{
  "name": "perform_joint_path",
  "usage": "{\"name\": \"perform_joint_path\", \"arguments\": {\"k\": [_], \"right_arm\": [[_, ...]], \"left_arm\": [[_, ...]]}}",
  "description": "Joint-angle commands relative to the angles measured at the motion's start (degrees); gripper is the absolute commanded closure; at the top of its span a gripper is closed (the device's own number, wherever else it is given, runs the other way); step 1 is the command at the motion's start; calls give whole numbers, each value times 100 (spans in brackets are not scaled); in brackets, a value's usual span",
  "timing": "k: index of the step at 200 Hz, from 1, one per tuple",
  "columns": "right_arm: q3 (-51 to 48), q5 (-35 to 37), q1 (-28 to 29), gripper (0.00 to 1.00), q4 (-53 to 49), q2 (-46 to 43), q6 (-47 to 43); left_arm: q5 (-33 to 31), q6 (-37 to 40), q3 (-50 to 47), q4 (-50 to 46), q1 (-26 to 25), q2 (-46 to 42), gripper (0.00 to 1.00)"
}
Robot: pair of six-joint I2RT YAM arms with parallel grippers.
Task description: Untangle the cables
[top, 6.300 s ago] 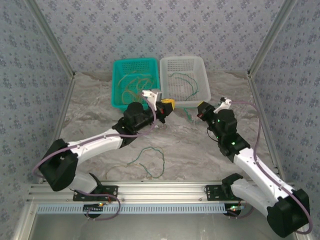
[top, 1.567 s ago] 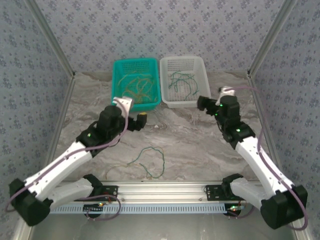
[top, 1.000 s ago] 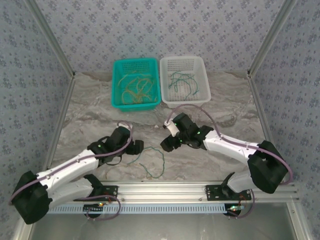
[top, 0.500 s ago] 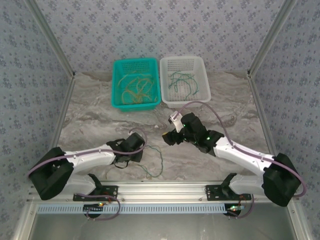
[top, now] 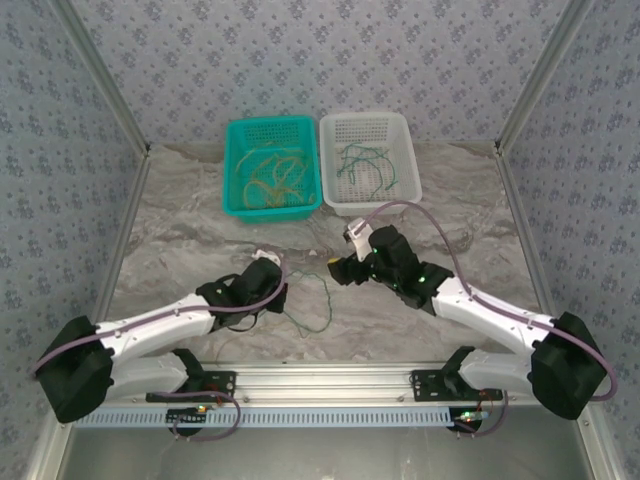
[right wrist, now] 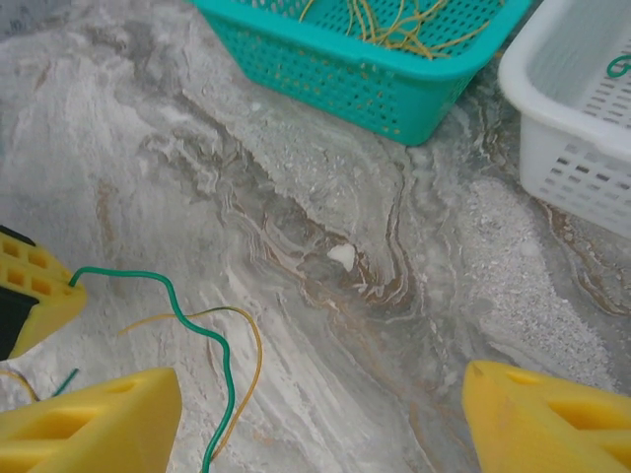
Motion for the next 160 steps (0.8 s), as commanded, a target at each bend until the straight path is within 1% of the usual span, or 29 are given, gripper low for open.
{"name": "perform_joint_path", "arguments": {"k": [1,19,31,44,59,70,79,92,106,112,122,133,140,150,160], "right_arm": [[-102,-525,-223,22,325,-375,237],[-159,-930,-503,18,313,-593,322],[-108,-1404,-775,18,202,-621,411],[-77,-1736,-966,18,159,-666,477],[-53,-2133,-928,16,118,-749,172],[132,-2344,-748,14,-234,-670,-322],[395,-2103,-464,14,-672,-511,-791],[723,-1269,102,12,-1308,-280,-1500],[675,-350,603,11,-1221,-152,-2183],[582,-136,695,12,-1029,-125,-2411],[466,-187,681,13,-784,-84,-2743],[439,-504,675,13,-716,10,-3224],[385,-500,708,13,-562,82,-3443],[325,-403,695,14,-291,169,-3579],[287,-575,593,14,-117,217,-3697]], "left_arm": [[202,395,236,242,35,-253,100],[210,696,372,160,31,-273,100],[195,854,415,175,32,-264,100],[287,1039,448,262,31,-238,100],[416,1268,527,321,36,-179,100],[445,1402,577,346,35,-122,100],[497,1562,625,343,28,-74,100],[587,1767,759,229,35,12,100],[737,1975,886,115,27,86,100],[812,2060,901,117,21,96,100],[869,2182,900,130,27,113,100],[868,2257,921,90,26,136,100],[931,2303,934,71,26,140,100],[982,2335,935,92,18,118,100],[988,2335,911,134,18,92,100]]}}
